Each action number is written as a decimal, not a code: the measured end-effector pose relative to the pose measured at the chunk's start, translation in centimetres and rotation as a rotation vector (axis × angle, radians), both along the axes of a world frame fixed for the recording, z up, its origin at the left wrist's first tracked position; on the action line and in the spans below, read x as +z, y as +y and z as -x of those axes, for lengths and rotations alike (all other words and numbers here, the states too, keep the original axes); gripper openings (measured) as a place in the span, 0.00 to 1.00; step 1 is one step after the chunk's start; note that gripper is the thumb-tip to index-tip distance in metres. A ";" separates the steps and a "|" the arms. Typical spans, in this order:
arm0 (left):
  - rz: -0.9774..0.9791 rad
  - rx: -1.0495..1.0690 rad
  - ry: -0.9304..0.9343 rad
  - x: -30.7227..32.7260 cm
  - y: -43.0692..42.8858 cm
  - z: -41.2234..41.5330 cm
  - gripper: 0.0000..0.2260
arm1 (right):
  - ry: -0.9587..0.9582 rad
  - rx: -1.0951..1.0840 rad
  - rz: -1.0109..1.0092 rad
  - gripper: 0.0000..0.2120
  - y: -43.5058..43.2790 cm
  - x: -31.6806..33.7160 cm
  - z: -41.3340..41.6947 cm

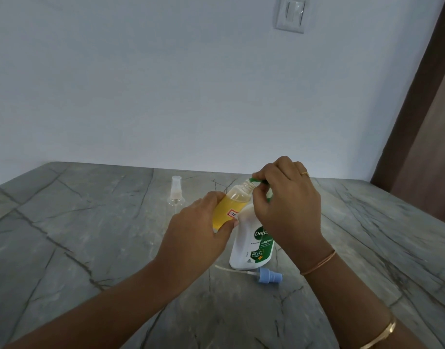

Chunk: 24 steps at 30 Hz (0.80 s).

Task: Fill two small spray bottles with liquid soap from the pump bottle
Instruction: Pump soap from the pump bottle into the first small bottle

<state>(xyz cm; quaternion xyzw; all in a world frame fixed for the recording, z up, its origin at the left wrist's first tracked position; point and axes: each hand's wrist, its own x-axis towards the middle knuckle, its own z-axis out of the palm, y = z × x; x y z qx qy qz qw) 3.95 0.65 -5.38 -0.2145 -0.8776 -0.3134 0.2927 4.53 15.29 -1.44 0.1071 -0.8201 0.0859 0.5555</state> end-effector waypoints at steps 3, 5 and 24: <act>-0.004 -0.004 -0.003 0.0 0.0 -0.1 0.22 | -0.024 0.003 0.003 0.12 0.1 0.3 0.0; -0.008 -0.007 -0.001 0.1 0.1 -0.1 0.22 | -0.031 0.005 0.001 0.13 0.1 0.3 0.0; -0.002 -0.005 -0.028 0.1 0.1 0.0 0.23 | 0.053 -0.010 0.000 0.09 -0.1 -0.6 0.2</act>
